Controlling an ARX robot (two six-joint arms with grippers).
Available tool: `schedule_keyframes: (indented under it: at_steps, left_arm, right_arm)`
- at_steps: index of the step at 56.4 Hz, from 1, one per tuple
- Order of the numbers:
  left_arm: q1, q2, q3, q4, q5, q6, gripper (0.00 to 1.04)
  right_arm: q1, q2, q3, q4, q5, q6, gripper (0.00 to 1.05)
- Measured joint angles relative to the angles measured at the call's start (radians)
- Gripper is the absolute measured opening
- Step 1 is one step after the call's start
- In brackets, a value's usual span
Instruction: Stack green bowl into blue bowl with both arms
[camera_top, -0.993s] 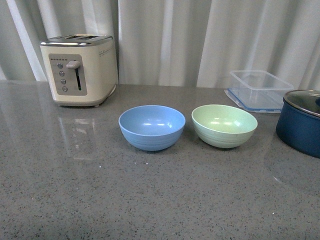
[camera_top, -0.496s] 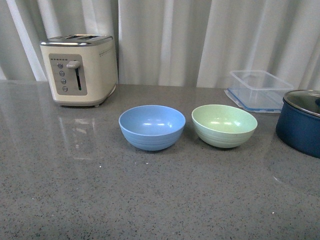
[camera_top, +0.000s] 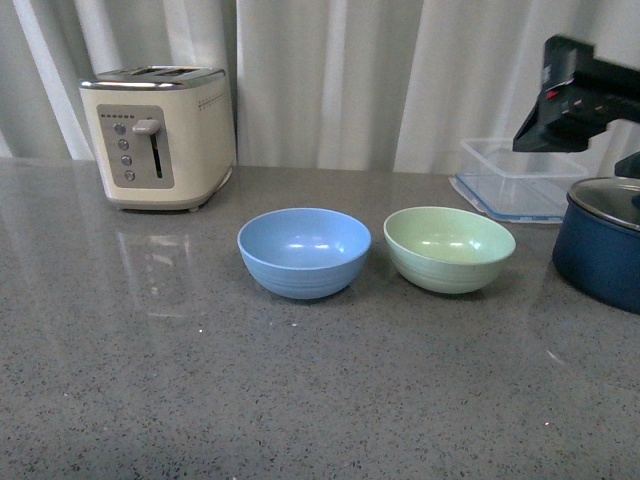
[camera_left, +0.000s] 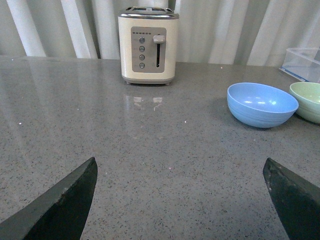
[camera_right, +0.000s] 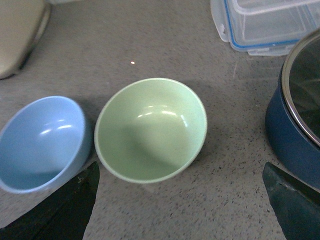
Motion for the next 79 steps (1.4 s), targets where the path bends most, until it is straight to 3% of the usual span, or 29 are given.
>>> schedule_keyframes:
  at_steps: [9,26,36,59,64,79]
  left_arm:
    - [0.0,0.0,0.0,0.0,0.0,0.0,0.98]
    - [0.0,0.0,0.0,0.0,0.0,0.0,0.98]
    - [0.0,0.0,0.0,0.0,0.0,0.0,0.98]
    - [0.0,0.0,0.0,0.0,0.0,0.0,0.98]
    - [0.0,0.0,0.0,0.0,0.0,0.0,0.98]
    - [0.0,0.0,0.0,0.0,0.0,0.0,0.98]
  right_arm:
    - [-0.01,0.262,0.164,-0.033,0.085,0.003,0.95]
    - [-0.024,0.426,0.286,-0.062,0.154,0.01,0.94]
    - [-0.027,0.481,0.312,-0.074,0.163,0.01,0.64]
    - [-0.035,0.488,0.318,-0.075,0.139,0.033,0.08]
    - [-0.036,0.467,0.318,-0.072,0.126,0.036,0.01]
    - [-0.016,0.36,0.316,-0.062,0.094,0.035,0.01]
